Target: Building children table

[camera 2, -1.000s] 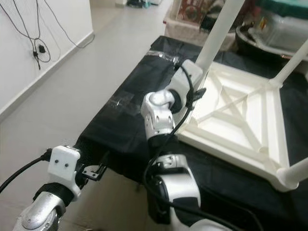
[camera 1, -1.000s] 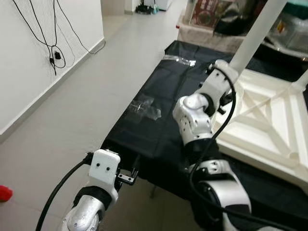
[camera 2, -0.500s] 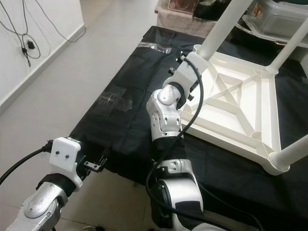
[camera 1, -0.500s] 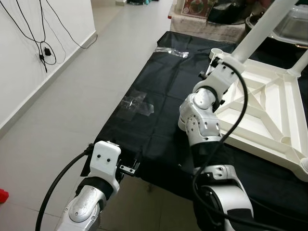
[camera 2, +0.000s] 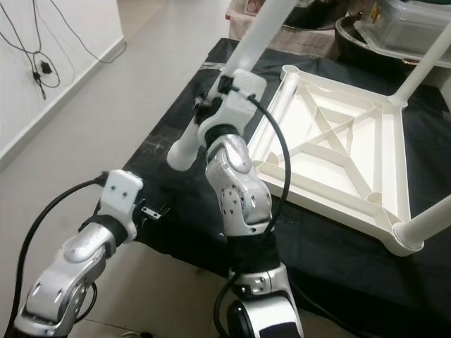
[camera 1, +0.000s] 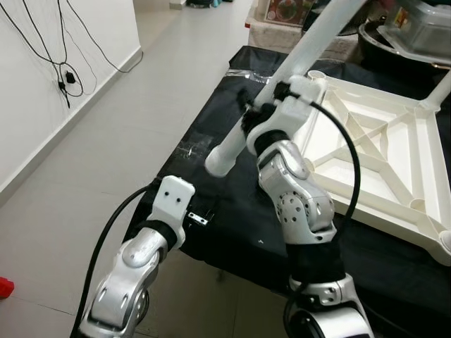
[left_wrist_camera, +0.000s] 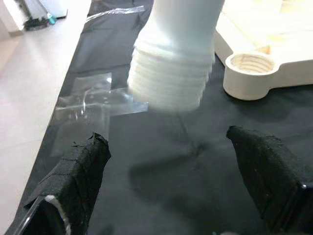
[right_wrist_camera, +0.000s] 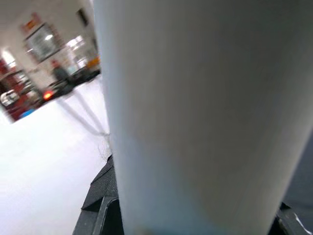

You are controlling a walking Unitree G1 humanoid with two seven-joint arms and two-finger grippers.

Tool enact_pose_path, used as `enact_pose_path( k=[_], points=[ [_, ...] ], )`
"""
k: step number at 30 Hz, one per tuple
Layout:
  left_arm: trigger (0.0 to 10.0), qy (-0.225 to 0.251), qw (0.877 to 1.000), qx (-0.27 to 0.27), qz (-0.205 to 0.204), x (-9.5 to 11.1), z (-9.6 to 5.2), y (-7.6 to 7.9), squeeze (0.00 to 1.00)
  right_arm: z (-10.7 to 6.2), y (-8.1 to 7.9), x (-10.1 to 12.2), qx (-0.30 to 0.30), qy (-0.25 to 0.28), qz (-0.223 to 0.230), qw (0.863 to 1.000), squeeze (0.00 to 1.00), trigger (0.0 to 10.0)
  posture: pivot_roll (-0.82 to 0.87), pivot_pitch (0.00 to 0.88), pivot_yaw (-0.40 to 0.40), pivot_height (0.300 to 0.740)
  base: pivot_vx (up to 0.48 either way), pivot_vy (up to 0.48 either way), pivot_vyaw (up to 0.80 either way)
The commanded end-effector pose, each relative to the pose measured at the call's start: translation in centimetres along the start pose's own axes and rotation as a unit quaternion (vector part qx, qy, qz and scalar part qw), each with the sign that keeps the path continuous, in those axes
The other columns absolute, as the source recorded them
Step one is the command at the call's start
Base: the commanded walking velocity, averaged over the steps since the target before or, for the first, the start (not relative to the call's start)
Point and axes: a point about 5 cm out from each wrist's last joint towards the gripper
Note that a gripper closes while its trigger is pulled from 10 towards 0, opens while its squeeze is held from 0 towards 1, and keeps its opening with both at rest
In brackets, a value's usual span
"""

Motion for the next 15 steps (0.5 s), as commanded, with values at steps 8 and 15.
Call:
enact_pose_path(
  k=[8,15],
  points=[
    [10.0,-0.011,0.999,-0.039,0.005,-0.9,1.3,0.1,0.00,-1.5,-0.7,-1.9,0.043,-0.040,0.010,0.998,0.00,10.0,0.11,0.111,-0.049,0.740,0.000,0.000,0.00],
    [10.0,-0.005,0.997,-0.073,0.003,-0.8,2.8,0.9,0.00,-3.0,-1.8,-3.0,0.092,-0.070,-0.003,0.993,0.00,10.0,0.11,0.102,-0.045,0.740,0.000,0.000,0.00]
  ],
)
Point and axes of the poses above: a point about 5 cm out from each wrist's last joint towards the gripper, its own z axis pointing out of the wrist towards the gripper, its own x axis along the axis of the wrist's last joint, y = z × x, and after that the axes turned 2 degrees about -z, right-handed
